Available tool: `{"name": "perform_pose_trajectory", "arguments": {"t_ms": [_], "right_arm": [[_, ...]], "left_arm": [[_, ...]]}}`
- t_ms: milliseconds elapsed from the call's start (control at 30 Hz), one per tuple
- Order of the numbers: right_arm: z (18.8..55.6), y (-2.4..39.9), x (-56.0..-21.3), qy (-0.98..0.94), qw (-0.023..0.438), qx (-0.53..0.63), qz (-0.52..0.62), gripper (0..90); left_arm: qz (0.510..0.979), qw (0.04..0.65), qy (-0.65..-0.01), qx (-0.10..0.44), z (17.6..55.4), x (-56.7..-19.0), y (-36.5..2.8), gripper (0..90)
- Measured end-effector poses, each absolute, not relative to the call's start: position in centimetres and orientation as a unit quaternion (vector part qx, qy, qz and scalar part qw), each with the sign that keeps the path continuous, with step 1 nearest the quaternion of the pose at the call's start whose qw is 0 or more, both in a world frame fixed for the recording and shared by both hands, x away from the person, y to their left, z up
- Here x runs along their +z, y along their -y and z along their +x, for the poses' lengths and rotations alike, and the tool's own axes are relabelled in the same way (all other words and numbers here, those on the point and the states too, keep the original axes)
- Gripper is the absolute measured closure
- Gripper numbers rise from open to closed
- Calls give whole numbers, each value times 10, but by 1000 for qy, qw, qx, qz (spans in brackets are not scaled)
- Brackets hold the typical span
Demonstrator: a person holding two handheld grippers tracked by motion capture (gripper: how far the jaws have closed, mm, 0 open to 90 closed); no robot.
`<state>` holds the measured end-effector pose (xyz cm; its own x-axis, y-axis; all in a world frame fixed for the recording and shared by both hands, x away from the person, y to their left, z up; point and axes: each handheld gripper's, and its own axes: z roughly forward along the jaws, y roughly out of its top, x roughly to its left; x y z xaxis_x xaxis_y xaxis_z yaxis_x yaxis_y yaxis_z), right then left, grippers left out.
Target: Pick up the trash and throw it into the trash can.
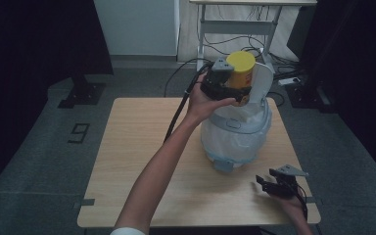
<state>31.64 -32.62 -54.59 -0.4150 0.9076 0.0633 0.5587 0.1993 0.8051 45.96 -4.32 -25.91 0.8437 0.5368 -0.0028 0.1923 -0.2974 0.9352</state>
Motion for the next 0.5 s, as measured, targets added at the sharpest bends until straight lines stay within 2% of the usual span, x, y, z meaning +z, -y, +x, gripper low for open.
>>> {"name": "perform_pose_trajectory", "arguments": {"t_ms": [133,167,233,500], "right_arm": [[317,326,-546,-743,219,395,494,303],[317,326,-546,-744,217,395,493,303],[317,326,-547,-747,218,393,491,303],[317,325,-547,-749,216,390,490,303]], "left_arm": [[797,537,-236,144,467,-265,52,217],[799,534,-240,138,469,-267,54,156],[805,523,-243,140,471,-271,56,113],[806,522,-231,155,459,-273,48,139]]}}
